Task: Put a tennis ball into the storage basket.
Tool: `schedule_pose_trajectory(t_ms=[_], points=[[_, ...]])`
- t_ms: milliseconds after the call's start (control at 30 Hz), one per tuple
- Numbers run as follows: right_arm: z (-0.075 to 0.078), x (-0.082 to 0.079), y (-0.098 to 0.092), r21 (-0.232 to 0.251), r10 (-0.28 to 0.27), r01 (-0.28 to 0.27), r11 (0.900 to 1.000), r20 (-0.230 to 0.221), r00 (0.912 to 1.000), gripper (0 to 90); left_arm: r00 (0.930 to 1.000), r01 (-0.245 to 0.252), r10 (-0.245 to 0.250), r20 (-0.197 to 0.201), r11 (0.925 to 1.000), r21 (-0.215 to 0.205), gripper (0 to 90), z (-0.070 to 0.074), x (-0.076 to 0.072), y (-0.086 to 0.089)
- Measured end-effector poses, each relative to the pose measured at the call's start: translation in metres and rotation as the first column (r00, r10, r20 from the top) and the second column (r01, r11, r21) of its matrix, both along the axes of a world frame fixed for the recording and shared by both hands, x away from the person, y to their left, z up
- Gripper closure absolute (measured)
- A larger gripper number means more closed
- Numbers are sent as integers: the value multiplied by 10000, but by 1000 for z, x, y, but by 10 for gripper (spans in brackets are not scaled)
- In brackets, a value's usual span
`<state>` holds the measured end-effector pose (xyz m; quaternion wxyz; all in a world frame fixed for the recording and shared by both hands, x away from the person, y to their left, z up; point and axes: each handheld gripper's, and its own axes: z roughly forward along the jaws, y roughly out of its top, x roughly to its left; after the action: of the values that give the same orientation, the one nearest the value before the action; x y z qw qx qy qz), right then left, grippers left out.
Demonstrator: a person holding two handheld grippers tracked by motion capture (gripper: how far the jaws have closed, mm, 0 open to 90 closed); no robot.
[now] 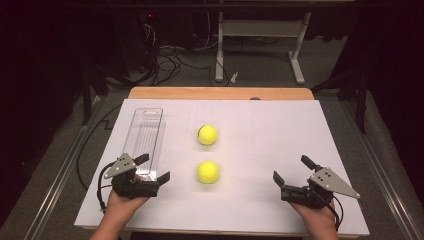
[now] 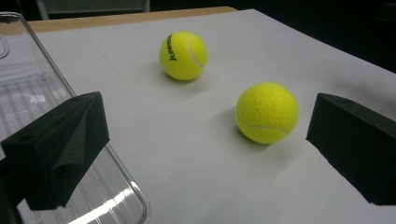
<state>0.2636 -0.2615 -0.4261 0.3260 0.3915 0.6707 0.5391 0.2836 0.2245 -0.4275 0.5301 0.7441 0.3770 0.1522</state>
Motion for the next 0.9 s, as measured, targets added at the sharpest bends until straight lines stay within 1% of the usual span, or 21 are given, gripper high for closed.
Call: schedule_pose_trajectory(t_ms=[233, 267, 367, 467, 533, 667, 900], points=[[-2, 1, -3, 129, -68, 68, 9999, -10, 10000, 2, 10000, 4, -4, 11, 10000, 28, 3, 0, 0, -1], [-3, 1, -3, 138, -79, 79, 9999, -10, 10000, 2, 10000, -40, 40, -15, 10000, -36, 3, 0, -1, 0], [-4, 1, -4, 186, -120, 121, 9998, -44, 9999, 2, 10000, -8, 8, -7, 10000, -40, 3, 0, -1, 0], [-4, 1, -3, 164, -209, 210, 9996, -64, 9998, 2, 10000, 37, -37, -20, 10000, -26, 3, 0, -1, 0], [-5, 1, -3, 132, -170, 171, 9998, -75, 9998, 2, 10000, 19, -19, -43, 10000, -41, 3, 0, 0, -1], [-4, 0, -6, 167, -186, 186, 9997, -8, 9998, 2, 10000, 94, -94, 11, 9999, 130, 3, 0, -2, -3], [-4, 1, -8, 243, -239, 239, 9994, 19, 9997, 2, 10000, -59, 59, 73, 10000, -22, 3, 2, -3, 2]])
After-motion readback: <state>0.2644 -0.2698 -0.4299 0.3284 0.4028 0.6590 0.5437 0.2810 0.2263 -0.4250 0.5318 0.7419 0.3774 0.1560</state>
